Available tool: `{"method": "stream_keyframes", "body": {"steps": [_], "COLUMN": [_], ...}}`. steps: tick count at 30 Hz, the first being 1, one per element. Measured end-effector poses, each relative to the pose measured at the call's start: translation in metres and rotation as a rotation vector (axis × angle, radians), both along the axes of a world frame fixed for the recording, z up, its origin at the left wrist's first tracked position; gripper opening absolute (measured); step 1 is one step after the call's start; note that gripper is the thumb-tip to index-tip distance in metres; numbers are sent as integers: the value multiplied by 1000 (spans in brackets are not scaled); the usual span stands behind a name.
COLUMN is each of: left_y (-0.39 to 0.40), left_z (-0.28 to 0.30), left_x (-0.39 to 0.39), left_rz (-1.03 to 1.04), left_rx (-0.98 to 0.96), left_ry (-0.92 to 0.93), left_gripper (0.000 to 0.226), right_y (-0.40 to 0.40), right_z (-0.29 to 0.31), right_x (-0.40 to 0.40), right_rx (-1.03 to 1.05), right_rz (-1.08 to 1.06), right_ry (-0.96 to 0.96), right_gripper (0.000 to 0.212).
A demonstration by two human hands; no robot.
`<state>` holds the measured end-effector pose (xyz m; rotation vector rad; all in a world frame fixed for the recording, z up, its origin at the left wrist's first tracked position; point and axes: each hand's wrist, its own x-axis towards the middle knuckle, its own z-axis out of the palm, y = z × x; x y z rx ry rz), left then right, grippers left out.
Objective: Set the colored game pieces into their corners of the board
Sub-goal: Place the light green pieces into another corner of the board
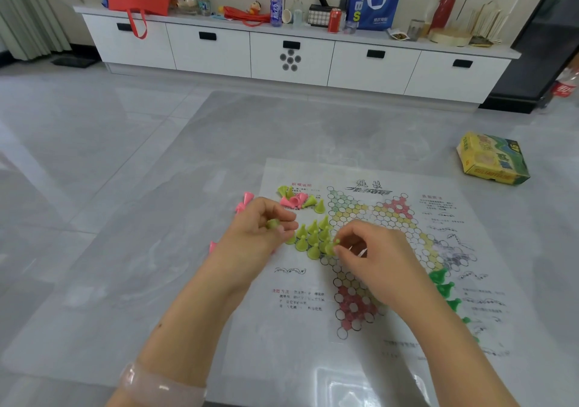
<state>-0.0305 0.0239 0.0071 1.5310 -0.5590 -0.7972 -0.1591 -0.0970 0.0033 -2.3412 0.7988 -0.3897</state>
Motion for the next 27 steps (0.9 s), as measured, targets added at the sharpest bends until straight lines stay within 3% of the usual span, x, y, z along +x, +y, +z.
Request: {"method": "stream_keyframes", "body": {"steps": [5, 9, 14, 20, 27], "left_y": [2, 3, 1, 1, 2], "left_z": [7, 16, 12, 6, 4], "left_x": [-3, -7, -2, 1, 1], "left_rz": [18, -37, 24, 83, 96], "left_rx": [-73, -38, 17, -14, -12], "left_ry": [105, 56, -51, 4, 28], "left_gripper": [12, 4, 21, 12, 22], "right_y": [2, 1, 2, 1, 2], "right_z": [-5, -7, -12, -17, -17], "right_x": [3, 3, 6, 8, 8], "right_rx": [-63, -79, -101, -143, -156], "right_rz": [9, -15, -2, 13, 19], "right_ry": [92, 108, 128, 131, 143], "right_gripper": [4, 8, 10, 3, 5]}}
